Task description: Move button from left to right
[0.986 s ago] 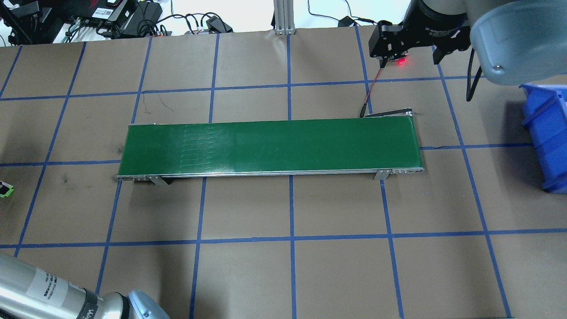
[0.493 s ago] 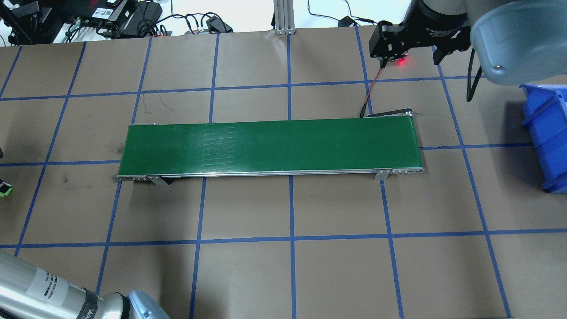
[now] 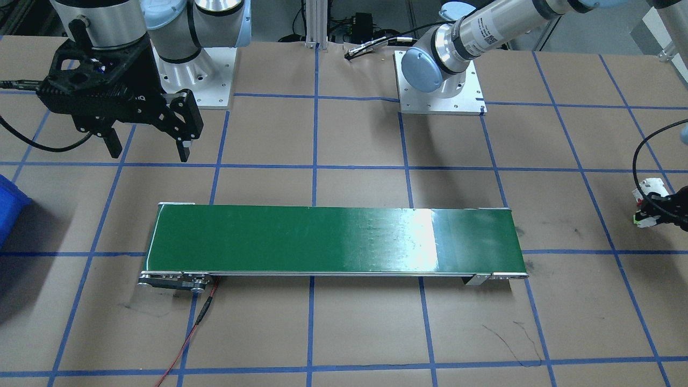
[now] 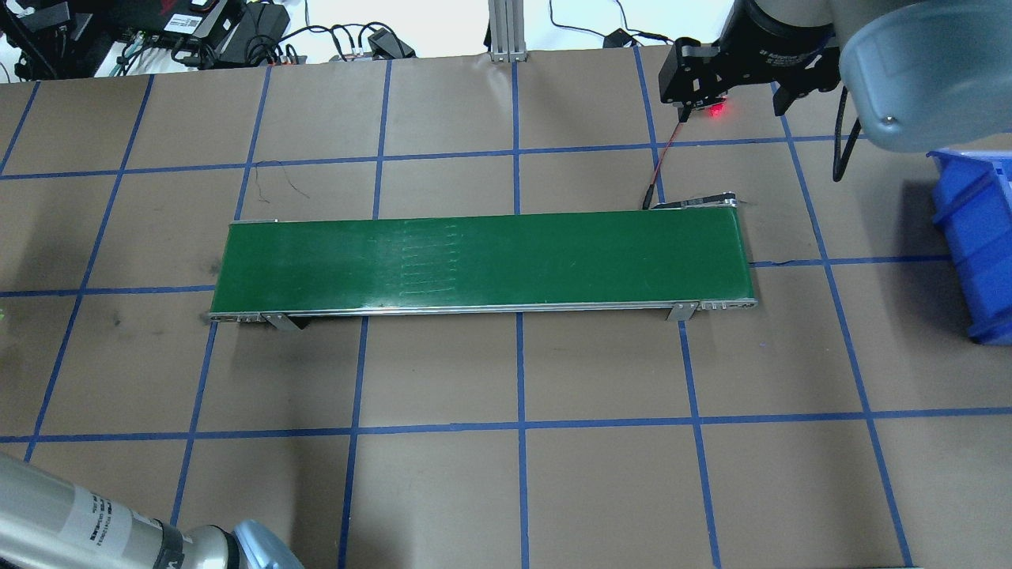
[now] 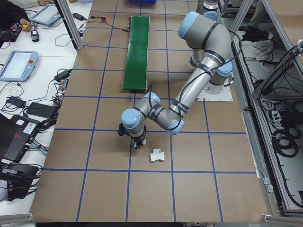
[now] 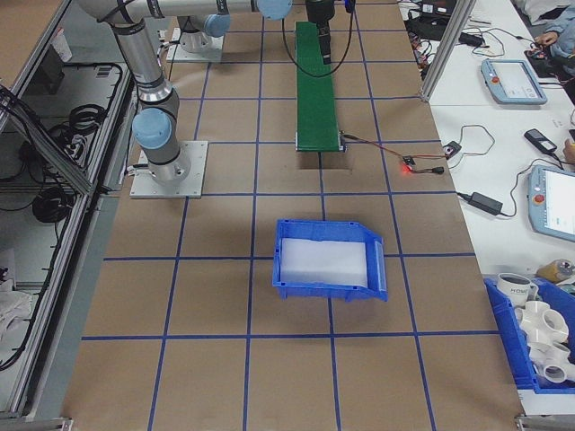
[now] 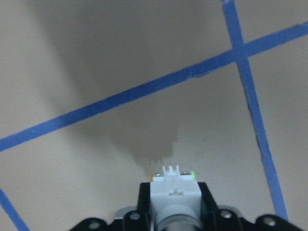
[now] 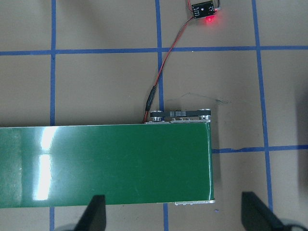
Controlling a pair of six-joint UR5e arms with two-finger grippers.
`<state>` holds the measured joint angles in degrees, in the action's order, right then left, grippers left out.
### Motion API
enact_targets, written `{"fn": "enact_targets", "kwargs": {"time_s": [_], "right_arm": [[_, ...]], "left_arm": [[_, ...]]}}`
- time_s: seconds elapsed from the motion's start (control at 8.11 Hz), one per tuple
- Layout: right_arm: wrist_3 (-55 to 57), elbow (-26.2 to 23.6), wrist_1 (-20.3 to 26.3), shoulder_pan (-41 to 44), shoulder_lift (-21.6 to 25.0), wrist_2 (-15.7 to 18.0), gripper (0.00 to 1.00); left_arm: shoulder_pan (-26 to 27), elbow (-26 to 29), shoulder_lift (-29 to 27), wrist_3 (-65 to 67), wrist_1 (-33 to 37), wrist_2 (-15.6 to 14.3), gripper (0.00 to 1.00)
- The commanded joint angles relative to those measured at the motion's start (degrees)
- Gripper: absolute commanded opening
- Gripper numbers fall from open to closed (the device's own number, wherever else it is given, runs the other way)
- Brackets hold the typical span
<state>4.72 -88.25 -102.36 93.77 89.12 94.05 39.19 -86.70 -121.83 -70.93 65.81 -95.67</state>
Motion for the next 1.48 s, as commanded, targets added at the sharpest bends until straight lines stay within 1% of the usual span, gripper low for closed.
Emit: {"fn": "enact_targets", "kwargs": {"time_s": [0.0,0.12,0.25,0.37,0.49,0.62,0.74,0.86,0.99,1.11,1.23,1.36], "right_arm": [[0.0,-0.1,0.1,-0.1,0.0,0.0,1.00],[0.0,-0.3,0.0,-0.1,0.0,0.0,1.00],[-0.1,-0.3,0.0,-0.1,0.0,0.0,1.00],[-0.1,-0.3,0.0,-0.1,0.0,0.0,1.00],[0.0,-0.3,0.0,-0.1,0.0,0.0,1.00],[0.0,-0.3,0.0,-0.1,0.0,0.0,1.00],[-0.1,-0.3,0.0,-0.1,0.0,0.0,1.00],[-0.1,-0.3,0.0,-0.1,0.0,0.0,1.00],[-0.1,-0.3,0.0,-0.1,0.0,0.0,1.00],[-0.1,-0.3,0.0,-0.1,0.0,0.1,1.00],[-0.1,-0.3,0.0,-0.1,0.0,0.1,1.00],[-0.1,-0.3,0.0,-0.1,0.0,0.1,1.00]], "left_arm": [[6.3,0.3,10.4,6.9,7.3,0.1,0.00],[9.5,0.0,13.7,9.9,8.1,1.5,0.00],[13.6,-0.1,15.2,13.3,8.6,2.1,0.00],[18.8,-0.3,16.3,21.2,10.4,2.3,0.00],[24.2,-0.5,16.9,27.2,10.6,2.7,0.00],[28.6,-0.6,17.0,34.6,10.6,5.7,0.00],[32.1,-0.9,16.6,40.8,10.7,8.1,0.00],[35.0,-3.4,16.6,43.3,10.7,8.4,0.00],[35.9,-7.8,17.0,43.5,9.4,8.1,0.00],[35.8,-11.2,17.1,43.4,6.2,8.0,0.00],[35.7,-12.8,16.2,43.2,2.5,7.4,0.00],[35.6,-13.1,15.4,43.2,2.3,7.3,0.00]]}}
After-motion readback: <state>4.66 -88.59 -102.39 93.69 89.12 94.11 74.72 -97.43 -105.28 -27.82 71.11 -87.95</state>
